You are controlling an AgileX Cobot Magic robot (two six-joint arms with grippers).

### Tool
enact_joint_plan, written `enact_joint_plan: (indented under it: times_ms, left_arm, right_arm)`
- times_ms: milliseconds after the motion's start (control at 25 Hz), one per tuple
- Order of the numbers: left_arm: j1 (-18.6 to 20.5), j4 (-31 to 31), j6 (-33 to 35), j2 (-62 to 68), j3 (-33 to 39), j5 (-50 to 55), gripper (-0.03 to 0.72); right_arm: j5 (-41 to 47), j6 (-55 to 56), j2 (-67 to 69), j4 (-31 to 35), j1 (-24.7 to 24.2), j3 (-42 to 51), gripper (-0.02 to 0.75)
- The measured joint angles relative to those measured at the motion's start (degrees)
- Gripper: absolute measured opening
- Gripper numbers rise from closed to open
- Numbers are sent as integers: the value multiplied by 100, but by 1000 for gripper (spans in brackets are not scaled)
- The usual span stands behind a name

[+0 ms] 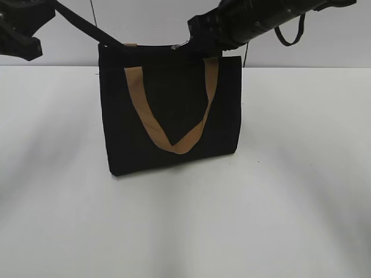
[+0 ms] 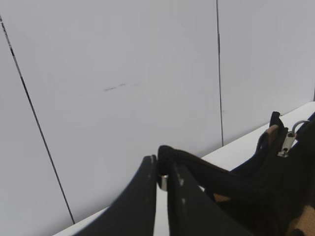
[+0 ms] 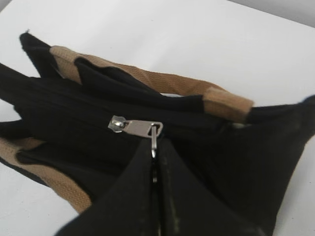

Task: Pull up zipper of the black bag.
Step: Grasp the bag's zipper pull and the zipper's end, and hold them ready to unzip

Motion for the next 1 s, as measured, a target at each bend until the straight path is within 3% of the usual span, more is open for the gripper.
enact_joint_plan:
  times_ms: [440,800,920,1000]
  left_arm:
    - [0,0,0,0,0,16,18]
    - [0,24,0,0,0,62,18]
    - [0,43,0,-5,0,363,18]
    - [0,38,0,-17,0,580,27]
  right_arm:
    - [312,295,-105,-382,-544,0,-15]
    - [324,394,-105,-503,-579,0,-13]
    - [324,400,-105,-513,-573,0,32]
    - [308,371,-110,-521,-573,0,116]
